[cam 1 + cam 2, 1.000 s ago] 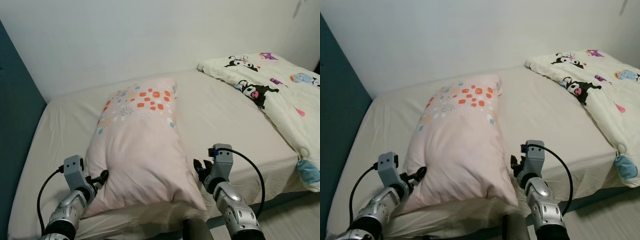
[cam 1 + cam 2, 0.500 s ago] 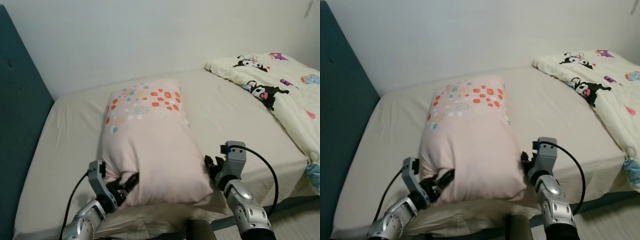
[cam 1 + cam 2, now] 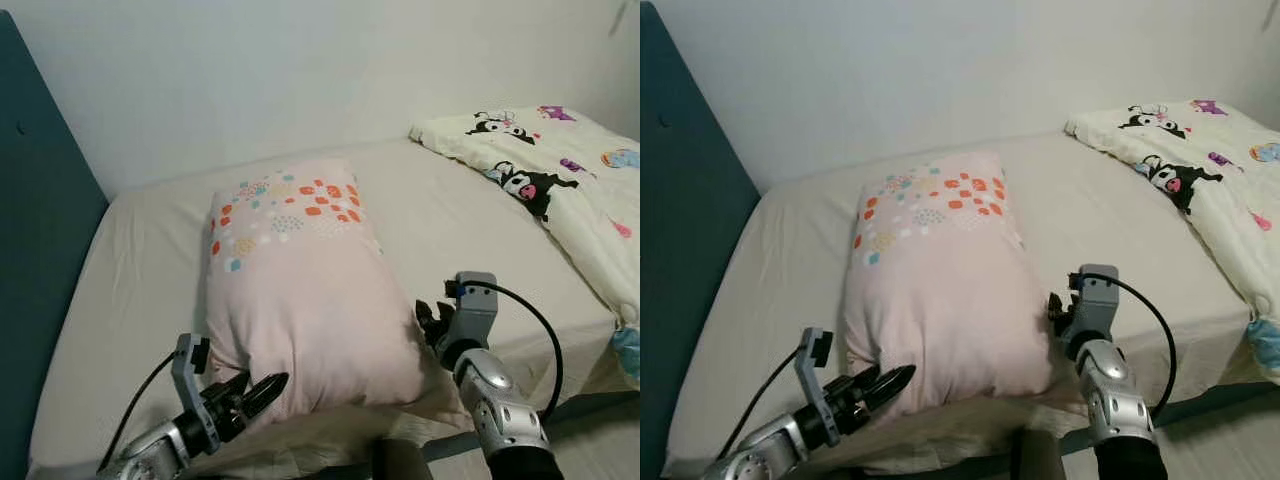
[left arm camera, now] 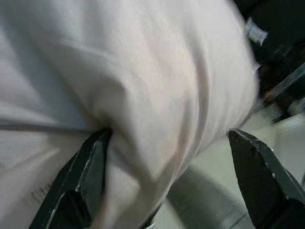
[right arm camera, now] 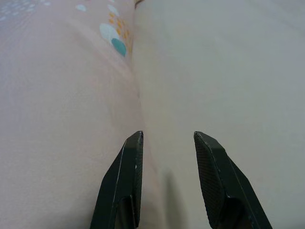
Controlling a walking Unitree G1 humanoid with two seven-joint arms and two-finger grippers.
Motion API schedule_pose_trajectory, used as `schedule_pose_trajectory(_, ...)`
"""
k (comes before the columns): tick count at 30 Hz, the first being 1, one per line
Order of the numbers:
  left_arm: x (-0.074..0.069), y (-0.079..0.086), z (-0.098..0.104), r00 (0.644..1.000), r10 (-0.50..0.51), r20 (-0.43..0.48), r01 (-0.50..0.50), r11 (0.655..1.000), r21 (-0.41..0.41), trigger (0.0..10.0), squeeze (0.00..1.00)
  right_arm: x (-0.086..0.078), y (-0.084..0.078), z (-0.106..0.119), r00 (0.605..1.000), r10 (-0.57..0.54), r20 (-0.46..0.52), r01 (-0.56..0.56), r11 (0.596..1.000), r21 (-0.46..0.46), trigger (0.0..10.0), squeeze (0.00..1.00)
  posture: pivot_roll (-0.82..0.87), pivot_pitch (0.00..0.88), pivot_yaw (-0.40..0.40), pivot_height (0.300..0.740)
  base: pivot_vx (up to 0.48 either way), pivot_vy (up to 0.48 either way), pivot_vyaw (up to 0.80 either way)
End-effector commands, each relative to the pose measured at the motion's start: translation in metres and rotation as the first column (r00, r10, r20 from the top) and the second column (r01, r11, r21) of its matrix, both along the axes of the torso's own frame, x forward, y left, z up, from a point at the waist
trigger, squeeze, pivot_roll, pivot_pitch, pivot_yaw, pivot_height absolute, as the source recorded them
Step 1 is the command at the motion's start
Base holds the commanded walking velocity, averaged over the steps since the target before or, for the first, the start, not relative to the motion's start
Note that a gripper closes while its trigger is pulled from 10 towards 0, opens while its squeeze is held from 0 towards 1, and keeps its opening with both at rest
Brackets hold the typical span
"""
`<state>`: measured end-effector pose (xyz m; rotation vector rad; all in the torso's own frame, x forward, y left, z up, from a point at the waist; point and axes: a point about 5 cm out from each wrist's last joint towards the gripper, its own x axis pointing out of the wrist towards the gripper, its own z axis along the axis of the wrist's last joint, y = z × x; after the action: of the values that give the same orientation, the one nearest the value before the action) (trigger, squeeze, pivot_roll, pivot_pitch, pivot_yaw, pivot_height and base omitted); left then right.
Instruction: Clean up the room
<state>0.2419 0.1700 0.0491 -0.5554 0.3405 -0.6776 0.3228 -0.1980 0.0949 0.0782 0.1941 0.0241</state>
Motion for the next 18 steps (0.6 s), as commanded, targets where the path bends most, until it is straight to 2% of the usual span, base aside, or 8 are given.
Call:
schedule_pose_trajectory(1, 0.001, 0.025, 0.001, 0.997, 0.082, 0.018, -0.083, 0.991, 0.107, 10.0, 0.00, 0.004, -0.002, 0.005, 1.000, -0.001, 0.018, 0.002, 0.999, -0.040, 10.0, 0.00, -0.13, 0.074, 0.026, 0.561, 0.000, 0.000, 0.00)
schedule_pose_trajectory(3, 0.004, 0.036, 0.002, 0.991, 0.132, 0.033, -0.136, 0.980, 0.146, 10.0, 0.00, 0.005, -0.003, 0.007, 1.000, -0.008, 0.021, 0.009, 0.999, -0.050, 10.0, 0.00, -0.13, 0.075, 0.026, 0.561, 0.000, 0.000, 0.00)
schedule_pose_trajectory(4, 0.019, 0.064, 0.007, 0.946, 0.312, 0.087, -0.324, 0.917, 0.231, 10.0, 0.00, 0.010, -0.007, 0.011, 0.999, -0.040, 0.025, 0.041, 0.998, -0.043, 10.0, 0.00, -0.12, 0.078, 0.024, 0.561, 0.000, 0.000, 0.00)
schedule_pose_trajectory(5, 0.024, 0.074, 0.009, 0.919, 0.380, 0.106, -0.395, 0.884, 0.251, 10.0, 0.00, 0.012, -0.008, 0.012, 0.999, -0.047, 0.026, 0.048, 0.998, -0.034, 10.0, 0.00, -0.12, 0.078, 0.024, 0.561, 0.000, 0.000, 0.00)
schedule_pose_trajectory(9, 0.037, 0.091, 0.016, 0.858, 0.494, 0.137, -0.512, 0.815, 0.270, 10.0, 0.03, 0.017, -0.008, 0.013, 0.998, -0.057, 0.023, 0.057, 0.998, -0.004, 10.0, 0.00, -0.12, 0.083, 0.025, 0.561, 0.000, 0.000, 0.00)
schedule_pose_trajectory(10, 0.043, 0.096, 0.020, 0.836, 0.531, 0.139, -0.548, 0.799, 0.248, 10.0, 1.00, 0.020, -0.007, 0.013, 0.998, -0.055, 0.020, 0.055, 0.998, 0.006, 10.0, 0.39, -0.12, 0.086, 0.025, 0.561, 0.000, 0.000, 0.00)
schedule_pose_trajectory(11, 0.050, 0.099, 0.023, 0.813, 0.568, 0.128, -0.581, 0.782, 0.227, 10.0, 1.00, 0.024, -0.005, 0.014, 0.998, -0.059, 0.016, 0.058, 0.998, 0.034, 10.0, 1.00, -0.12, 0.093, 0.028, 0.561, 0.000, 0.000, 0.00)
schedule_pose_trajectory(18, 0.071, 0.077, 0.014, 0.809, 0.587, -0.013, -0.581, 0.803, 0.132, 10.0, 1.00, 0.037, 0.007, 0.009, 0.999, -0.026, -0.037, 0.032, 0.983, 0.180, 10.0, 1.00, -0.13, 0.132, 0.034, 0.561, 0.000, 0.000, 0.00)
